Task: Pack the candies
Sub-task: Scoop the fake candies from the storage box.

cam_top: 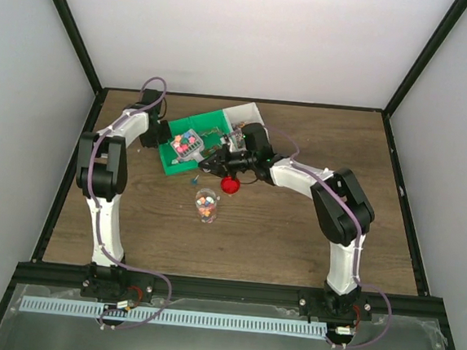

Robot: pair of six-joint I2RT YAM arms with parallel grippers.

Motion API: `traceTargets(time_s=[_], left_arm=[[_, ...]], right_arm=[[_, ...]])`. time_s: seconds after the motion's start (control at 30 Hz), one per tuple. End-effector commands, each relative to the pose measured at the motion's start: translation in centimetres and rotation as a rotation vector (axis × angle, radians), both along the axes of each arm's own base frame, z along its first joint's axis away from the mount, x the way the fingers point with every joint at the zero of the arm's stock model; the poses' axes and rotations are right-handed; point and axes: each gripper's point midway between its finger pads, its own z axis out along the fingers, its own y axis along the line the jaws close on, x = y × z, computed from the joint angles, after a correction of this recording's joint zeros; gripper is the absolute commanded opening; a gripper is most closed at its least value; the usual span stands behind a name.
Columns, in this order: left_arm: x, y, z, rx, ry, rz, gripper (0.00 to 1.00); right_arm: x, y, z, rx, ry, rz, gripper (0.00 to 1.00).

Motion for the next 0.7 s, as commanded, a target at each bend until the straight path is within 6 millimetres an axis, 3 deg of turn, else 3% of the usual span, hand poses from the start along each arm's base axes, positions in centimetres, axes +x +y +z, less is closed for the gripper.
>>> traceTargets(time_s=[0.0,0.17,0.4,0.67], left_arm=[[1.5,-0.9,1.7,-0.076,-0.06,-0.005,0.13],[1.5,-0.5,1.7,-0.071,-0.059,-0.001,0.13],[1.5,-0.3,1.6,-0.069,-0.056,0.004,0.22],[1.6,0.1,1.9,-0.049,-0.062,0.007,0.23]], right_arm=[[-0.3,-0.8,1.5,0.037,-0.057,0.015,0.01],[-0.9,-1.1,2.5,0.066,-0.084,0.034,0.01],[-2.4,-2.3,4.9,0.13,-0.159,0.097,0.01],[-5.5,-4.5,7.6,0.159,-0.224,0.176,0.01]])
